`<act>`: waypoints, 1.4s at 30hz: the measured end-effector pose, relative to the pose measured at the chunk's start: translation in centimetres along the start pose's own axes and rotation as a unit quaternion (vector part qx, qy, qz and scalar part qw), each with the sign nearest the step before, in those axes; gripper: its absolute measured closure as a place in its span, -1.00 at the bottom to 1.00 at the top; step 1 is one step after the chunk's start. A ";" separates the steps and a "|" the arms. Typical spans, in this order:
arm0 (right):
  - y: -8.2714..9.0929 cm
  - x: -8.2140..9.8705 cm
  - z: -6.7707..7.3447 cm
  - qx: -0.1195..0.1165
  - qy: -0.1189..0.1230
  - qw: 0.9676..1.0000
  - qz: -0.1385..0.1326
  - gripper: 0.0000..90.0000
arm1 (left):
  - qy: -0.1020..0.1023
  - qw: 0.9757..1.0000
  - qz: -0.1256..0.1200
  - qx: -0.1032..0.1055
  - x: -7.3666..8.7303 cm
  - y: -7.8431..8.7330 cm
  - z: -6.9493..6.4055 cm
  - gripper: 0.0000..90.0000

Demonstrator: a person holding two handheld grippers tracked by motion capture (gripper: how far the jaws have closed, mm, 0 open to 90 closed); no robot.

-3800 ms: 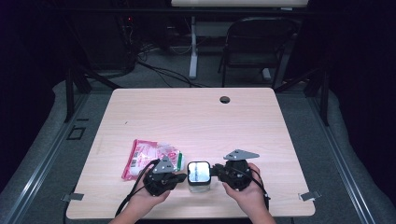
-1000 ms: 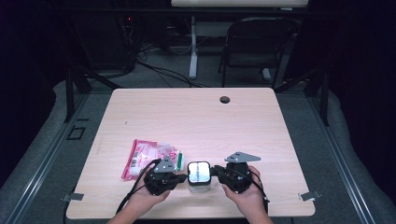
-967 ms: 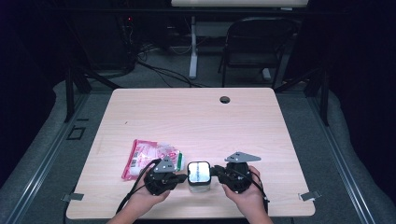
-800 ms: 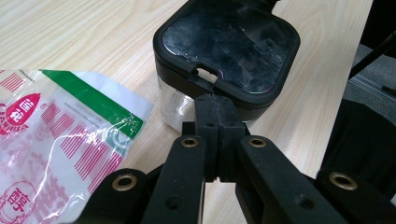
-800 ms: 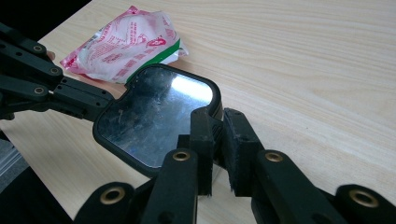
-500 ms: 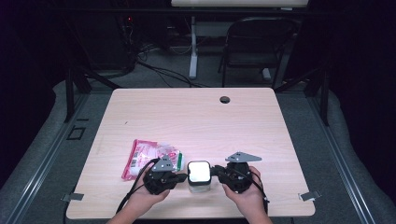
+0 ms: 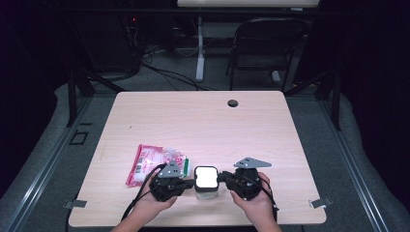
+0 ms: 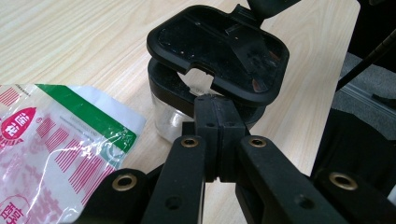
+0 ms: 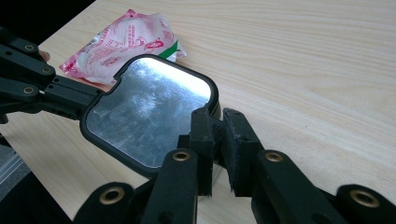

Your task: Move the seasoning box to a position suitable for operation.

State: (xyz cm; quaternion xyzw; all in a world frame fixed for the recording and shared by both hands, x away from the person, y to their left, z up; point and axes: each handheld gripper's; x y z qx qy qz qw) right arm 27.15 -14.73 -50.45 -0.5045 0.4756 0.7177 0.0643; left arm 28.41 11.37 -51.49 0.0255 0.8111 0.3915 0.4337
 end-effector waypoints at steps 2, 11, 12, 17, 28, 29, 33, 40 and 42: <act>0.0 0.0 0.0 0.000 0.001 1.000 0.001 0.81 | 0.001 1.000 -0.002 0.000 0.0 0.0 0.0 1.00; 0.6 -0.3 1.0 -0.018 0.023 1.000 -0.012 0.39 | -0.001 1.000 -0.007 0.002 -0.5 0.1 -0.3 1.00; 0.7 -0.4 1.2 -0.022 0.026 0.999 -0.011 0.30 | -0.002 1.000 -0.004 0.002 -0.6 0.1 -0.3 1.00; 0.7 -0.3 2.1 -0.036 0.048 0.998 -0.013 0.08 | -0.004 1.000 -0.006 0.005 -0.9 0.1 -0.4 1.00; 1.0 -0.1 2.9 -0.043 0.076 0.996 -0.017 -0.16 | -0.003 1.000 -0.011 0.008 -1.7 0.0 -0.8 1.00; 0.9 -0.1 3.0 -0.044 0.077 0.996 -0.017 -0.17 | -0.003 1.000 -0.011 0.007 -1.7 0.0 -0.8 1.00; 0.6 -0.1 3.4 -0.036 0.090 0.995 -0.006 -0.19 | -0.003 1.000 -0.013 0.009 -1.7 0.2 -0.9 1.00; -0.2 -0.2 4.4 0.004 0.124 0.992 0.001 -0.23 | -0.002 1.000 -0.022 0.010 -1.8 0.5 -1.0 0.98; -0.2 -0.2 4.5 0.009 0.125 0.992 -0.001 -0.22 | -0.002 1.000 -0.020 0.007 -1.8 0.4 -1.1 0.97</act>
Point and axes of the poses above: each handheld gripper's, and its own axes: y roughly backward along the jaws, x roughly out of its underside, z roughly to its left, and after that the axes turned 14 degrees about y, right-handed
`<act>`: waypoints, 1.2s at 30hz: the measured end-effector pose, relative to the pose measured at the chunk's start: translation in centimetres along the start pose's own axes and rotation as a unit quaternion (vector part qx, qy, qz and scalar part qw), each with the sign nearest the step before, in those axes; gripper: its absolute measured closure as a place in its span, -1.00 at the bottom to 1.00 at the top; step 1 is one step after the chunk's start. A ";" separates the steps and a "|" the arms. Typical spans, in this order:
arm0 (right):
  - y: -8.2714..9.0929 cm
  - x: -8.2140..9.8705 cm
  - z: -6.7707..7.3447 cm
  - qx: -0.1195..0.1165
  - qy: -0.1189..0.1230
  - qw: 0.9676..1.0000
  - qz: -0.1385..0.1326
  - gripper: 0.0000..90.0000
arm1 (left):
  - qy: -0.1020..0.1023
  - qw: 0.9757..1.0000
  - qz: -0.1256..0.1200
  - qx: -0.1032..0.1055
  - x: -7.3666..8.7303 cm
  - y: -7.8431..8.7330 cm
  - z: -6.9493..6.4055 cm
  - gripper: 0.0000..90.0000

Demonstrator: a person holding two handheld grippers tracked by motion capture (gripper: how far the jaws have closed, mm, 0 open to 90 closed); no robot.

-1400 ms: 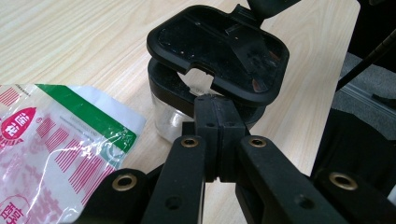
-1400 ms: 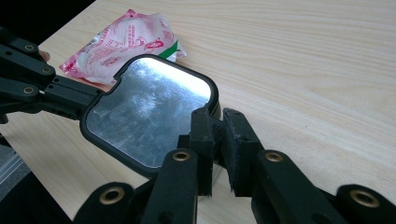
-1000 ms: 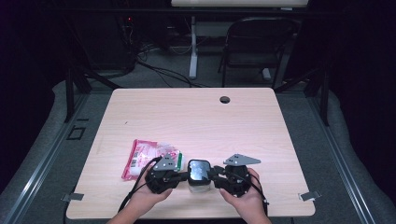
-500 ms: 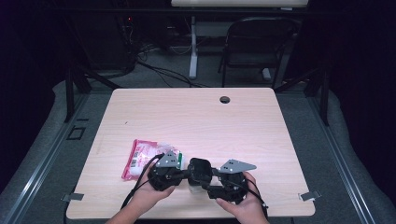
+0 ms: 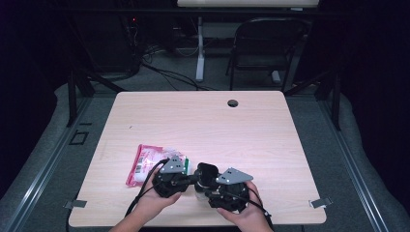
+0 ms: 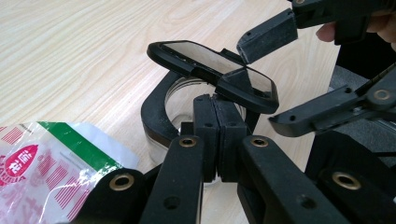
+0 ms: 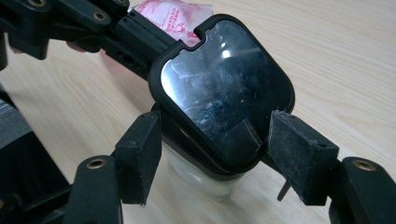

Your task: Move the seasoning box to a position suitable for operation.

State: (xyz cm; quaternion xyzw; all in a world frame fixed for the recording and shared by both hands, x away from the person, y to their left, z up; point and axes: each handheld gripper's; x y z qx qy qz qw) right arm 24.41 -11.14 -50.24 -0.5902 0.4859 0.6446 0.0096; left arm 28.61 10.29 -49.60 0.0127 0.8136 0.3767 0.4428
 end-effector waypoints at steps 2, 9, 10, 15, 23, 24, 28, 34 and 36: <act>0.0 0.0 0.0 0.006 0.000 1.000 0.000 -0.18 | -0.002 1.000 0.001 0.001 0.0 -0.2 0.0 0.95; 0.0 0.2 -0.2 0.002 -0.011 1.000 -0.009 -0.18 | -0.010 1.000 0.008 -0.016 0.3 -0.7 0.0 0.87; 0.0 0.2 -0.2 0.002 -0.011 1.000 -0.009 -0.18 | -0.010 1.000 0.008 -0.016 0.3 -0.7 0.0 0.86; 0.0 0.2 -0.3 0.001 -0.014 1.000 -0.011 -0.17 | -0.012 1.000 0.011 -0.025 0.5 -1.0 0.1 0.84; 0.1 0.3 -0.5 -0.001 -0.019 1.000 -0.012 -0.15 | -0.028 0.999 0.009 -0.031 0.6 -1.0 0.0 0.86; 0.1 0.3 -0.5 -0.001 -0.019 1.000 -0.012 -0.15 | -0.028 0.999 0.009 -0.031 0.6 -1.0 0.0 0.86; 0.1 0.4 -0.6 0.000 -0.022 1.000 -0.015 -0.13 | -0.037 0.999 0.010 -0.035 0.7 -1.0 -0.1 0.87; 0.3 0.5 -0.8 -0.002 -0.027 0.999 -0.017 -0.05 | -0.048 0.998 0.009 -0.040 0.8 -1.0 -0.3 0.87; 0.4 0.5 -0.9 -0.004 -0.031 0.999 -0.020 -0.02 | -0.052 0.998 0.007 -0.041 0.8 -1.0 -0.4 0.87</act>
Point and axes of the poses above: each handheld gripper's, and its own axes: y roughly backward along the jaws, x roughly out of its underside, z roughly to its left, and after that the axes turned 14 degrees about y, right-handed
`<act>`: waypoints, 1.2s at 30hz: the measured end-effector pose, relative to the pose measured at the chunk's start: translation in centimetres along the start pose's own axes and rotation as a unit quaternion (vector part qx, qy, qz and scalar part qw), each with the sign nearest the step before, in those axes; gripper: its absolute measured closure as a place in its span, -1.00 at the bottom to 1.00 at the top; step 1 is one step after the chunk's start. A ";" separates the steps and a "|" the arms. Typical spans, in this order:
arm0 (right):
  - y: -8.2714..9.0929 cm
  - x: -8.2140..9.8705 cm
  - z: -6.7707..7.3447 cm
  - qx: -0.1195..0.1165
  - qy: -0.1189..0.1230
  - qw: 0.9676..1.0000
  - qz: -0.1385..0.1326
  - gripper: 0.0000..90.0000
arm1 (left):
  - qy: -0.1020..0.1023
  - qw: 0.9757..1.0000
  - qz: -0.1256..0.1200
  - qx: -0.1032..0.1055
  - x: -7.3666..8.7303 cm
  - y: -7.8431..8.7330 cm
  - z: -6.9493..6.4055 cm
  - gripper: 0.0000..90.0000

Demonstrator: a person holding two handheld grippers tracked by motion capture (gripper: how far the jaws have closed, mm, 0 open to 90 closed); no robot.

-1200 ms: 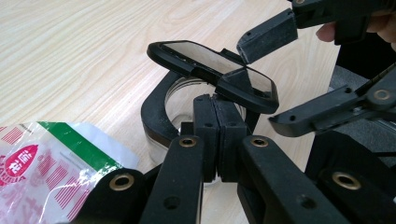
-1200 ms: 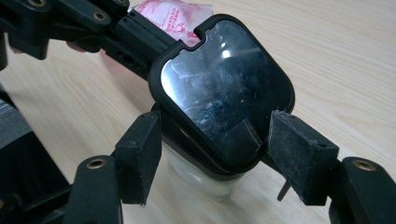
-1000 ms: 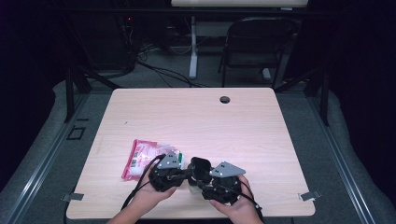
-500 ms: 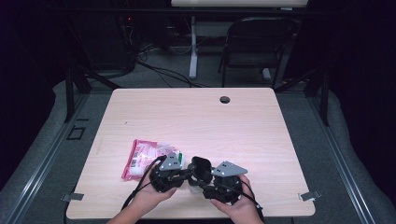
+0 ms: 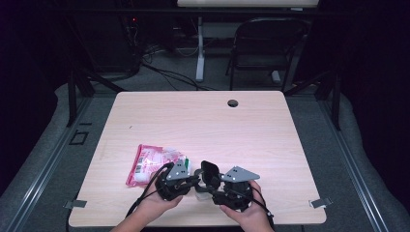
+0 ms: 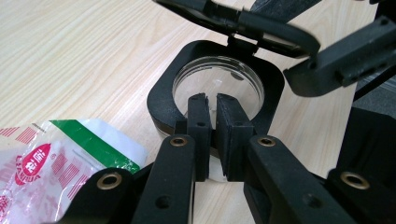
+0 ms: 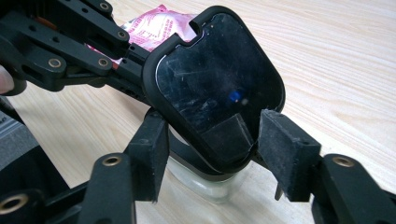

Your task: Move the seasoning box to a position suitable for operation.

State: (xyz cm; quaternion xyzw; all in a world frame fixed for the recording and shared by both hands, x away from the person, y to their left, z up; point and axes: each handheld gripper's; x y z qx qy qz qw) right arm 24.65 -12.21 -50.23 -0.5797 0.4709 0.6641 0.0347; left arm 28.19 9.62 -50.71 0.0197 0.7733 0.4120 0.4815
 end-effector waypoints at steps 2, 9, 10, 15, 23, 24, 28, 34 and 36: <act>0.1 0.0 -0.1 0.000 -0.004 1.000 -0.004 0.00 | -0.002 1.000 0.001 -0.001 0.0 0.0 0.0 0.87; 0.9 0.3 -0.7 -0.008 -0.020 1.000 -0.005 0.16 | -0.001 1.000 -0.001 0.002 0.0 0.0 0.0 0.87; 1.1 0.3 -0.9 -0.008 -0.021 1.000 -0.006 0.17 | 0.000 1.000 -0.001 0.002 0.0 0.0 0.0 0.87; 2.0 0.7 -1.8 -0.011 -0.040 0.999 -0.010 0.24 | 0.001 1.000 -0.001 0.003 0.0 0.0 0.0 0.87; 2.8 1.1 -2.7 -0.032 -0.070 0.997 -0.003 0.47 | 0.002 1.000 -0.001 0.005 0.1 0.0 0.1 0.88; 2.8 1.1 -2.7 -0.032 -0.070 0.997 -0.003 0.47 | 0.002 1.000 -0.001 0.005 0.1 0.0 0.1 0.88; 2.9 1.2 -3.0 -0.025 -0.074 0.997 0.000 0.60 | 0.002 1.000 0.000 0.007 0.1 0.0 0.1 0.88; 2.8 1.2 -2.9 -0.019 -0.068 0.998 0.007 0.52 | 0.006 1.000 0.001 0.010 0.1 0.0 0.1 0.88; 2.6 1.3 -2.8 -0.014 -0.070 0.997 0.009 0.50 | 0.007 1.000 0.001 0.010 0.1 0.0 0.1 0.87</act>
Point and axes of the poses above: each handheld gripper's, and its own axes: y roughly backward along the jaws, x roughly out of its underside, z roughly to its left, and after that the axes turned 14 degrees about y, right-handed
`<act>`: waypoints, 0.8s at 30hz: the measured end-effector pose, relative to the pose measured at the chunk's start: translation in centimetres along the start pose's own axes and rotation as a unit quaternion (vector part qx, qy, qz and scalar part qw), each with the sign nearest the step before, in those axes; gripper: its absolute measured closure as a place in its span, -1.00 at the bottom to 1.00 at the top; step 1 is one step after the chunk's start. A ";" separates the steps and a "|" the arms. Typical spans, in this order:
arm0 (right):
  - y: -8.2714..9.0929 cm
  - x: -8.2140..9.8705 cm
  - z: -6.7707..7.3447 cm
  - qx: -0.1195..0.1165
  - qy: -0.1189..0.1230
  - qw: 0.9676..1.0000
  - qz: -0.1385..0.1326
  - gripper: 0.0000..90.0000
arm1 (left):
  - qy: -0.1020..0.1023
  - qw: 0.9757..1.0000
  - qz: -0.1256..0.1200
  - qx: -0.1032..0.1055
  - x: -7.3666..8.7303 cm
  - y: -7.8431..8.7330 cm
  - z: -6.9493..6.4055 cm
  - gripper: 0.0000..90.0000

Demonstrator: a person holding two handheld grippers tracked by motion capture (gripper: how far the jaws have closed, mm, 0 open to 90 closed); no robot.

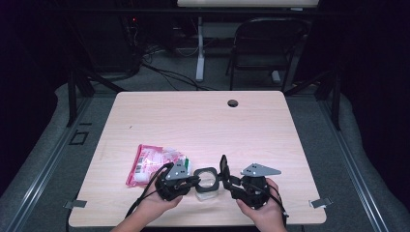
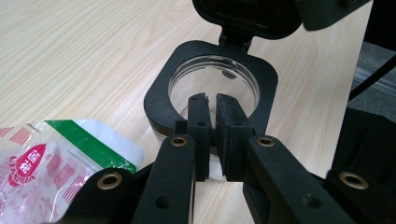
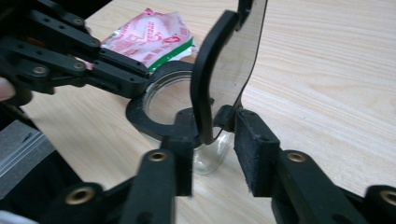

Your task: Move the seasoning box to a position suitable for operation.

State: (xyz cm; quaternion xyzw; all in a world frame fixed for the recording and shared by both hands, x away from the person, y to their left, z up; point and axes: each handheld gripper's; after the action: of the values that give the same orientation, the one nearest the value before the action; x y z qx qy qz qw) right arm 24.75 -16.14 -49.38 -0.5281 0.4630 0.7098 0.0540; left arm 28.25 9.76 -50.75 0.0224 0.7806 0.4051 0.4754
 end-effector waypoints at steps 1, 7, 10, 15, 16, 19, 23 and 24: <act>-0.4 0.1 0.1 0.000 -0.002 1.000 0.001 0.48 | 0.000 1.000 -0.002 0.000 0.0 0.0 0.0 0.86; -0.9 0.2 0.6 0.013 0.008 1.000 0.011 0.67 | 0.012 1.000 -0.017 -0.003 -0.1 0.5 0.4 0.72; -0.9 0.2 0.5 0.013 0.011 1.000 0.012 0.70 | 0.019 1.000 -0.020 -0.007 -0.2 0.7 0.8 0.68; -0.9 0.1 -0.1 0.012 0.003 1.000 0.010 0.79 | 0.030 0.999 -0.026 -0.012 -0.1 1.1 1.4 0.62; -0.9 0.1 -0.1 0.012 0.003 1.000 0.010 0.79 | 0.031 0.999 -0.026 -0.015 0.0 1.2 1.4 0.62; -0.9 0.1 -0.6 0.008 -0.004 1.000 0.009 0.83 | 0.031 0.999 -0.027 -0.022 0.1 1.4 1.5 0.59; -1.3 0.0 -1.6 0.006 -0.018 1.000 0.000 0.85 | 0.042 0.998 -0.034 -0.029 0.4 2.0 2.0 0.56; -1.4 0.0 -1.9 0.005 -0.017 1.000 0.000 0.85 | 0.042 0.998 -0.035 -0.032 0.5 2.2 2.1 0.55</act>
State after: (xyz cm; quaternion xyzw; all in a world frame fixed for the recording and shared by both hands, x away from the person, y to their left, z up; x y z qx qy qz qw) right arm 26.84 -16.69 -50.20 -0.5154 0.4656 0.7164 0.0650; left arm 28.81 12.74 -50.14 -0.0367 0.7870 0.4136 0.4563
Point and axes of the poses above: each handheld gripper's, and its own axes: y roughly backward along the jaws, x roughly out of its underside, z roughly to its left, and after that the axes turned 14 degrees about y, right-handed
